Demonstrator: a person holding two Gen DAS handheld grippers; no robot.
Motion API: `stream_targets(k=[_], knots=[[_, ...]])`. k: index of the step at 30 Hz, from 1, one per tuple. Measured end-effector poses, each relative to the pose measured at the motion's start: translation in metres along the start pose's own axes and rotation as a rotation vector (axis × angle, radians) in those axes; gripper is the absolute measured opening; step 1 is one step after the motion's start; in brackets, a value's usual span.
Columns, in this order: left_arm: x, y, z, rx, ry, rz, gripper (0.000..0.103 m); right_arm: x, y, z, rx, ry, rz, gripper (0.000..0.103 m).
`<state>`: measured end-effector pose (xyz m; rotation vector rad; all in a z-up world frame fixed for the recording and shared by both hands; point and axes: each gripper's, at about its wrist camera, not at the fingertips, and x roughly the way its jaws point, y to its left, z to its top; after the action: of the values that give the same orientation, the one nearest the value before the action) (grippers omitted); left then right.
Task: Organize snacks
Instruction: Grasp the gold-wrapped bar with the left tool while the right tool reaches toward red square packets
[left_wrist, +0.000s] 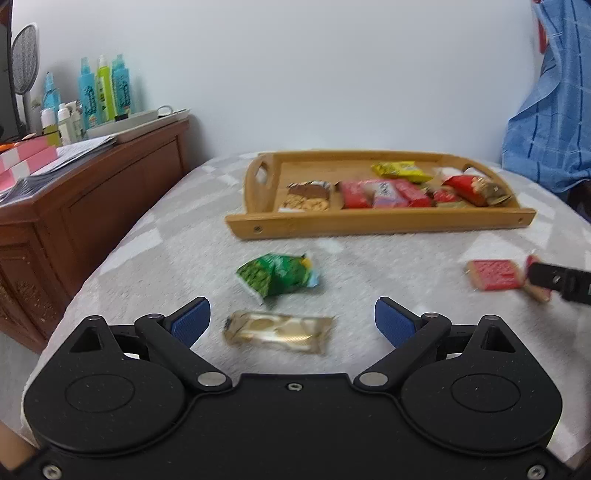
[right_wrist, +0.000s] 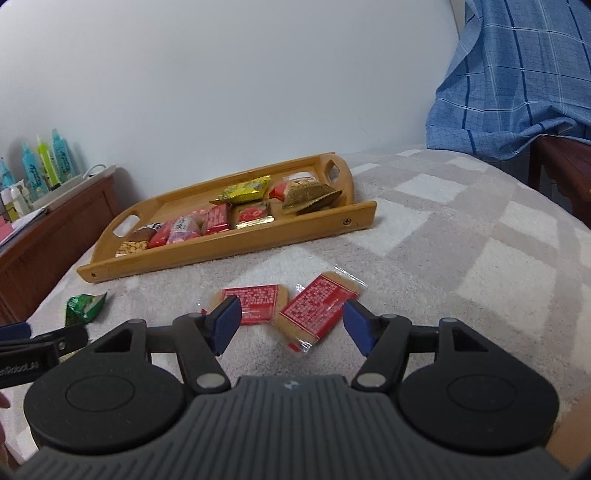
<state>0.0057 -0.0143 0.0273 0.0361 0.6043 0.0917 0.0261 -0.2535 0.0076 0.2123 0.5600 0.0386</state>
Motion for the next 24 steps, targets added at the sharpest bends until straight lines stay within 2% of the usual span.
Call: stream_targets(k=[7, 12, 18, 24], knots=[[0.012, 0.014, -0.007, -0.040, 0.042, 0.012, 0.096, 0.007, -0.005, 0.001, 0.042, 0.018, -0.029, 0.061], [0.022, 0.018, -0.009, -0.054, 0.071, 0.005, 0.094, 0.012, -0.008, 0.002, 0.075, 0.028, -0.028, 0.060], [0.028, 0.019, -0.010, -0.071, 0.091, -0.031, 0.082, 0.018, -0.008, 0.002, 0.079, 0.037, -0.036, 0.059], [0.026, 0.016, -0.008, -0.072, 0.083, -0.057, 0.065, 0.019, -0.003, 0.002, 0.058, 0.032, -0.047, 0.059]])
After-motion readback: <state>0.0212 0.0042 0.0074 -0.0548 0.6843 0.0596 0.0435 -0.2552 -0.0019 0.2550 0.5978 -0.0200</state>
